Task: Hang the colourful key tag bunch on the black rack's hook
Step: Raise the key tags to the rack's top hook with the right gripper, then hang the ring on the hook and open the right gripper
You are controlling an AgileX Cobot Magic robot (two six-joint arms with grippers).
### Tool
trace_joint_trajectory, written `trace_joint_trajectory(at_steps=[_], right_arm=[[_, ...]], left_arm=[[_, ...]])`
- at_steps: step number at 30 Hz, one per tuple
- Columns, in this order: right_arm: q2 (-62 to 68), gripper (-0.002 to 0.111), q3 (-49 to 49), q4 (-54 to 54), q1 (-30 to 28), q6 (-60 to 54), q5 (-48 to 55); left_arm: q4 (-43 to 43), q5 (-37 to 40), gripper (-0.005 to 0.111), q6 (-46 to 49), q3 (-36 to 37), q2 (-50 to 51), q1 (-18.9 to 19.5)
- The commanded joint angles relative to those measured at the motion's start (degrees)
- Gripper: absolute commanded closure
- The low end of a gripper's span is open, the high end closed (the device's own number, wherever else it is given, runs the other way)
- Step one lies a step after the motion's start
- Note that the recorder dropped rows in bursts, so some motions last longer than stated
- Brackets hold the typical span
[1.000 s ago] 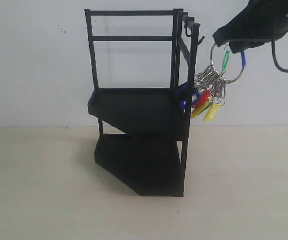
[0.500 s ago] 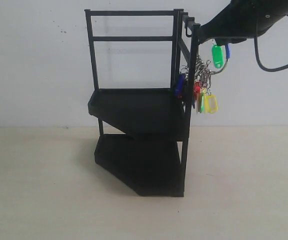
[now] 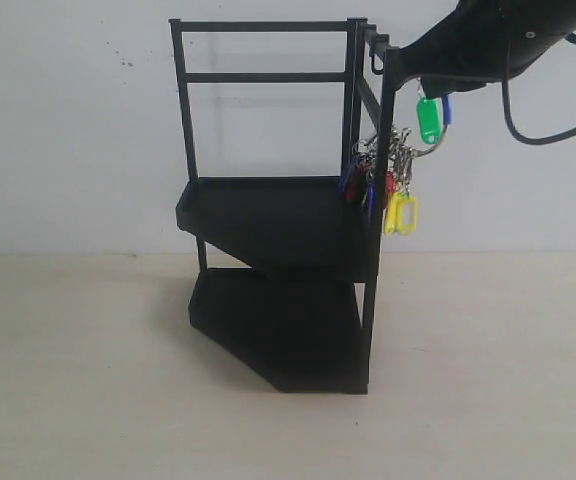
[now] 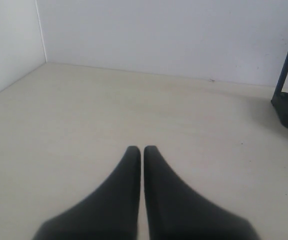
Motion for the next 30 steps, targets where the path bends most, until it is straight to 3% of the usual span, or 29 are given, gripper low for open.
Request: trace_joint_trajectory(at_steps=[1, 30], right_arm=[[-0.47, 0.109, -0.67, 1.71, -0.03, -0.58, -0.79], [-0.6, 0.109, -0.67, 6.15, -0.03, -1.77, -0.65]], left_arm=[[-0.03, -0.24, 0.102, 0.18, -0.14, 0.2, -0.07], [-0.03, -0.24, 0.102, 0.18, -0.14, 0.2, -0.07]])
